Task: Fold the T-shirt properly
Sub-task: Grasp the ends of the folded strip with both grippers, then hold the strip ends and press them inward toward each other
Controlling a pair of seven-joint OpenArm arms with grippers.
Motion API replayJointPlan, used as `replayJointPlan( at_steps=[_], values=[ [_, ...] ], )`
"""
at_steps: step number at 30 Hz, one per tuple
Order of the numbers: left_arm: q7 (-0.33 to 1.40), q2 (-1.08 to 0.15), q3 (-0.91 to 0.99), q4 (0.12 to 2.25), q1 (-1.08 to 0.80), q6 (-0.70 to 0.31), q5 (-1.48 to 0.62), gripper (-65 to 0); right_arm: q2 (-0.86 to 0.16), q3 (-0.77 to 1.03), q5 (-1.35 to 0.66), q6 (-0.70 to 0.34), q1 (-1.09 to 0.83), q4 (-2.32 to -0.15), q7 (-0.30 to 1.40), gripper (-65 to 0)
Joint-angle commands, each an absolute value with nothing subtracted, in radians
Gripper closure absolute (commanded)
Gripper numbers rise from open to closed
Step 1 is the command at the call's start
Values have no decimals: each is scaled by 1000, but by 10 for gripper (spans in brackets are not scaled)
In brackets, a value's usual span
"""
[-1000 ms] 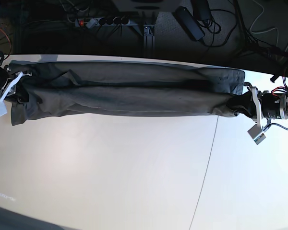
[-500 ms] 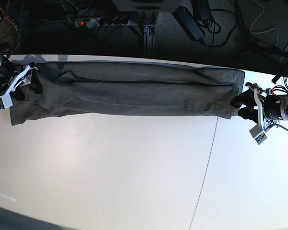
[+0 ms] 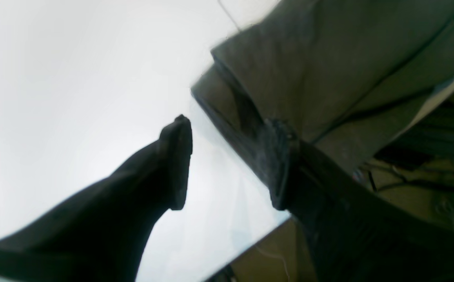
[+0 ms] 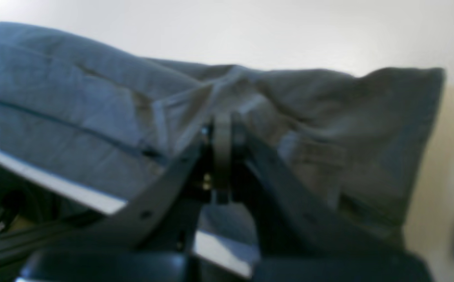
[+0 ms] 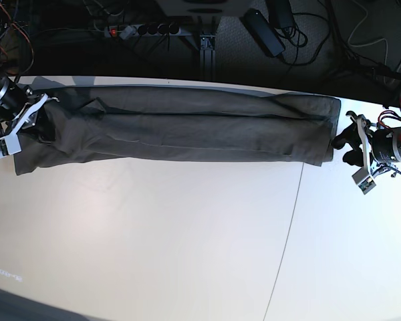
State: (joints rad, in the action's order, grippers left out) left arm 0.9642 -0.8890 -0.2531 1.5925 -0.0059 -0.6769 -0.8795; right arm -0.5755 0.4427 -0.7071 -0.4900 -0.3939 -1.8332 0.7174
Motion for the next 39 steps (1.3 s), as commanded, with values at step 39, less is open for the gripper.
replayJointPlan(
  at_steps=[39],
  values=[
    [957, -787, -241, 1506, -33, -490, -712, -332, -595, 105, -570, -564, -159, -1430, 670, 0]
  ],
)
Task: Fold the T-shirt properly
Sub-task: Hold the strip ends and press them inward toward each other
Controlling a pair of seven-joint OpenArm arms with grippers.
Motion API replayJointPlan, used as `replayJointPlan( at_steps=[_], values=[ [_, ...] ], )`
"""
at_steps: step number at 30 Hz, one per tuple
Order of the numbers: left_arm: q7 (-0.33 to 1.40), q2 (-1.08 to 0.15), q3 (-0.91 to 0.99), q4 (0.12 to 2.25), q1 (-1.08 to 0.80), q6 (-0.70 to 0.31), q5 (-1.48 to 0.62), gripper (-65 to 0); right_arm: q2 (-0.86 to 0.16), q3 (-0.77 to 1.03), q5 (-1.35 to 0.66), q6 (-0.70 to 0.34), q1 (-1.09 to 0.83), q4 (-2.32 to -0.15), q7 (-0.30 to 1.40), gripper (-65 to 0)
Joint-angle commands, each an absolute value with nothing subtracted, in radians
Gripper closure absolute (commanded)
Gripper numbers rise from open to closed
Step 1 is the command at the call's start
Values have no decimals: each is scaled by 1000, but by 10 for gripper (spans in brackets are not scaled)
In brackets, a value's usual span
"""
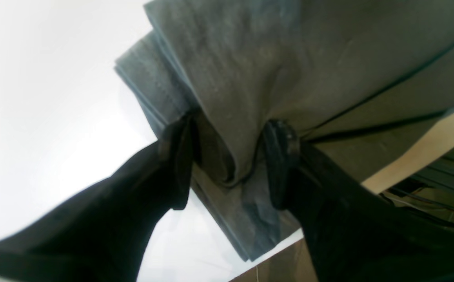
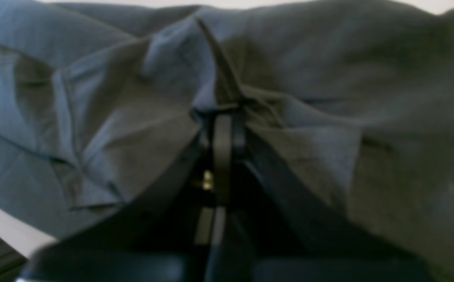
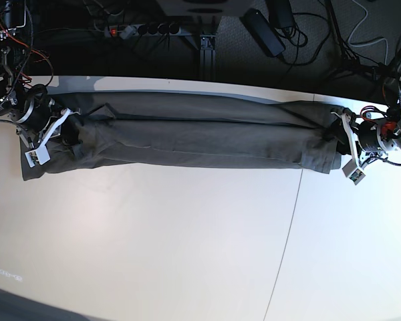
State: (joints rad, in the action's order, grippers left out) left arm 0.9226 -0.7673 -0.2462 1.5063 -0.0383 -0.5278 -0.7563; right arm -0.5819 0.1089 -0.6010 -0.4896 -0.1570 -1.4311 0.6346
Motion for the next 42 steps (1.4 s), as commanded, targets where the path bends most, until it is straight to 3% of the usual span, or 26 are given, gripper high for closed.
replayJointPlan(
  at_steps=[1, 12, 42],
  values=[
    [958, -787, -237, 1507, -33, -490, -712, -332, -595, 105, -567, -564, -159, -1429, 670, 0],
    [973, -786, -118, 1596, -34, -490, -743, -332, -595, 105, -568, -564, -159, -1393, 670, 0],
    [946, -698, -117, 1554, -67, -452, -664, -332, -595, 105, -576, -562, -159, -1393, 683, 0]
  ],
)
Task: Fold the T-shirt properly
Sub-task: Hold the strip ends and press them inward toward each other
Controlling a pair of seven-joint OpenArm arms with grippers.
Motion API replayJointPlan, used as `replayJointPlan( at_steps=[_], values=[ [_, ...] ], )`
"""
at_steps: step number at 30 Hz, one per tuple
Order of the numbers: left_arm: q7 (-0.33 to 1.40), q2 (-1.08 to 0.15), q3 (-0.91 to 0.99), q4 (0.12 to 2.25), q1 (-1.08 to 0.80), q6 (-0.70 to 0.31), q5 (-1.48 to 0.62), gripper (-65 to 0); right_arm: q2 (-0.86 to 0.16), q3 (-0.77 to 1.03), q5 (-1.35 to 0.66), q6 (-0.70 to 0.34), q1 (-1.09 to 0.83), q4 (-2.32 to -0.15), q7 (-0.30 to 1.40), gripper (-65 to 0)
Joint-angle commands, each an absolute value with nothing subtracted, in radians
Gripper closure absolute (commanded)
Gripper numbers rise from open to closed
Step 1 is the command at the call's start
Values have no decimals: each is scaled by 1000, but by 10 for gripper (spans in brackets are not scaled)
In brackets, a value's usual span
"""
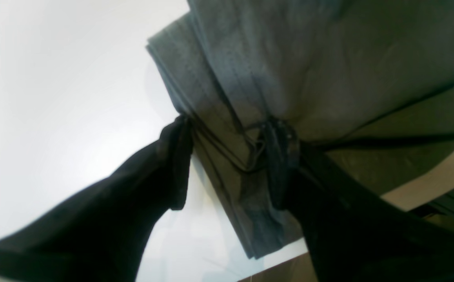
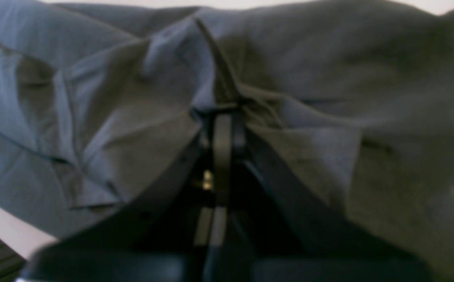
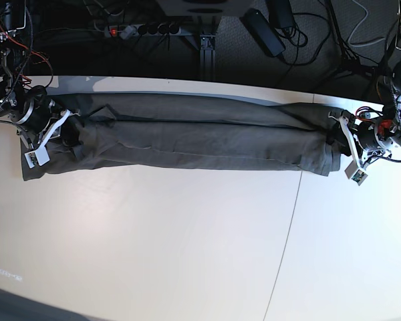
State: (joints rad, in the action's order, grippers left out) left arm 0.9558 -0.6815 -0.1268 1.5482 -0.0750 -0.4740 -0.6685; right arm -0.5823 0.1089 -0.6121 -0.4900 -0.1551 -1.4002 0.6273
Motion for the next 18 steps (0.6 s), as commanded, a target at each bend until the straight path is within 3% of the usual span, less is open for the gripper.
replayJointPlan(
  at_steps=[1, 13, 18],
  values=[
    [946, -698, -117, 1549, -67, -452, -664, -332, -595, 105, -576, -562, -159, -1393, 682, 0],
    [929, -695, -117, 1508, -75, -453, -680, -319, -595, 105, -595, -562, -159, -1393, 682, 0],
    [876, -695, -117, 1508, -75, -461, -677, -43, -595, 105, -594, -562, -159, -1393, 682, 0]
  ],
)
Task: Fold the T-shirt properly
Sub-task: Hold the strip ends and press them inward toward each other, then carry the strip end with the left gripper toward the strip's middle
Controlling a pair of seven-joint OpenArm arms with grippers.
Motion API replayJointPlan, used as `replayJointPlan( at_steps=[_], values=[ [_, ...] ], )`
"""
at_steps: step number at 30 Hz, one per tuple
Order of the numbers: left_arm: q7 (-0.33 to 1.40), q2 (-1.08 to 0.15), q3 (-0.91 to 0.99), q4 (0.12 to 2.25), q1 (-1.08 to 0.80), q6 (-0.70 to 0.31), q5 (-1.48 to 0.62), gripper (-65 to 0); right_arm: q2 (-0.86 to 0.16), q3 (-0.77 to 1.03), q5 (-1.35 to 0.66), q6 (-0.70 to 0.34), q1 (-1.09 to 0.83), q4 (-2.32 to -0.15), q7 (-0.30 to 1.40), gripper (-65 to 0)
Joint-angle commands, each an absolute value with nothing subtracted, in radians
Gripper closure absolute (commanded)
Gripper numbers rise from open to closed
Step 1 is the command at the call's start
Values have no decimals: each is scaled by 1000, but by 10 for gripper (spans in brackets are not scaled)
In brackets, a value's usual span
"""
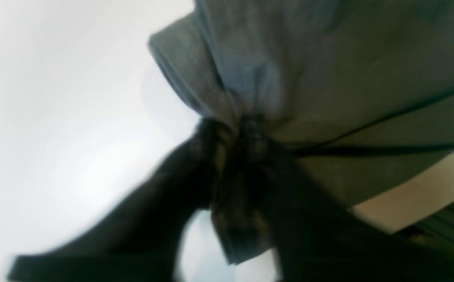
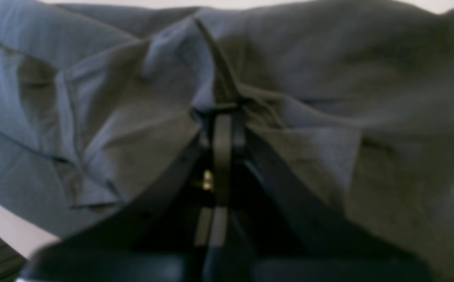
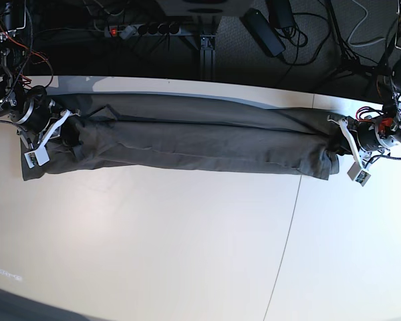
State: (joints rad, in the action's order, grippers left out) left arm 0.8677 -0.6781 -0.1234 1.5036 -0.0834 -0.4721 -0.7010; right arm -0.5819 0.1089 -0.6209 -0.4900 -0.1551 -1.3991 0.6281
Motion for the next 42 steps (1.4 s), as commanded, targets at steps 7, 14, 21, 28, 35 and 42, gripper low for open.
replayJointPlan(
  at_steps=[7, 14, 21, 28, 35, 42],
  values=[
    [857, -696, -117, 1508, -75, -557, -669, 0, -595, 105, -595, -562, -158, -1393, 681, 0],
    [857, -696, -117, 1508, -74, -578, -678, 0, -596, 117, -595, -562, -158, -1429, 675, 0],
    [857, -696, -117, 1508, -62, -599, -690, 0, -596, 170, -632, -562, -158, -1542, 674, 0],
    [862, -696, -117, 1508, -43, -599, -699, 0, -598, 171, -633, -562, -158, -1579, 685, 0],
    [896, -713, -97, 1508, 28, -608, -688, 0, -598, 173, -633, -562, -158, -1592, 685, 0],
    [894, -751, -70, 1508, 86, -619, -695, 0, -598, 176, -633, -562, -158, -1592, 685, 0]
  ],
)
